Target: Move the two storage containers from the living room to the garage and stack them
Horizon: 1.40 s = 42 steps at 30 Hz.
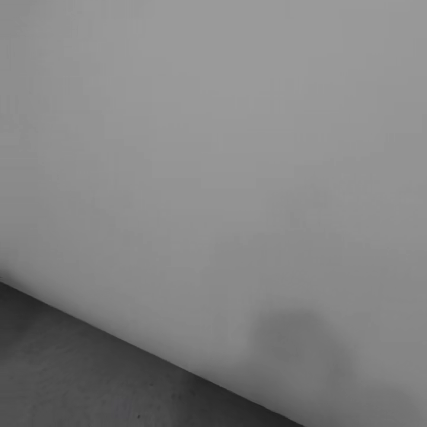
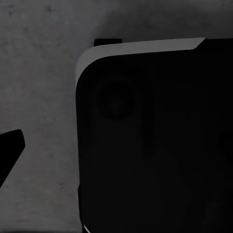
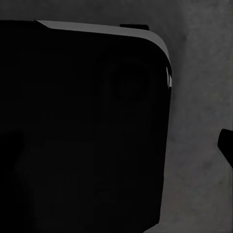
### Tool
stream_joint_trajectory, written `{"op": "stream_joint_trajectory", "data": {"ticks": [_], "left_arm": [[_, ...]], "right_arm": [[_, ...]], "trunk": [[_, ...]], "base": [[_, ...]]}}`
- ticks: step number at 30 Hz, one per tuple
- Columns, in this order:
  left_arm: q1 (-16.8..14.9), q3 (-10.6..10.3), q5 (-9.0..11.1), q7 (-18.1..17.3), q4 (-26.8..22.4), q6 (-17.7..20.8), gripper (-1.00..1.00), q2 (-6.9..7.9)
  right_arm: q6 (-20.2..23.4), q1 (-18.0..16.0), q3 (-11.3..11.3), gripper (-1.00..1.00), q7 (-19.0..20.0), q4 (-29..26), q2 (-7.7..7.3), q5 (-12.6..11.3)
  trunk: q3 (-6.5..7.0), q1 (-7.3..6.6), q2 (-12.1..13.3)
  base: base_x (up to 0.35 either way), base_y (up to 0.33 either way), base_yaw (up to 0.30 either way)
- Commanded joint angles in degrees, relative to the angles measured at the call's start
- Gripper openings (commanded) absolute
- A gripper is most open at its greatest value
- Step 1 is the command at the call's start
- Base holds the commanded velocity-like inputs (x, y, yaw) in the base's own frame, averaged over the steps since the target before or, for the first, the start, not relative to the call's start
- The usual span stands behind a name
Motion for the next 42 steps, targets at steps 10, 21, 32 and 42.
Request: {"op": "stream_joint_trajectory", "data": {"ticks": [10,21,32,42], "left_arm": [[0.0,-0.09,-0.06,0.01,0.01,-0.13,1.0,0.2],[0.0,-0.06,0.02,0.01,0.01,-0.14,1.0,0.1],[0.0,-0.06,0.0,0.01,0.01,-0.13,1.0,0.14],[0.0,-0.05,0.0,0.01,0.01,-0.12,1.0,0.14]], "right_arm": [[-0.16,-0.02,0.05,1.0,-0.02,0.02,0.0,0.09],[-0.22,-0.02,0.06,1.0,-0.02,0.02,0.0,0.08],[-2.66,-0.02,0.0,1.0,-0.1,0.02,0.17,-0.21],[-2.84,-0.02,-0.11,1.0,-0.1,0.02,0.26,-0.13]], "trunk": [[0.24,0.0,-0.02],[0.56,0.0,-0.02],[0.88,0.0,-0.02],[1.14,0.0,-0.02]], "base": [[0.0,0.0,0.269],[0.0,0.0,0.269],[0.0,0.0,0.269],[0.0,0.0,0.27]]}}
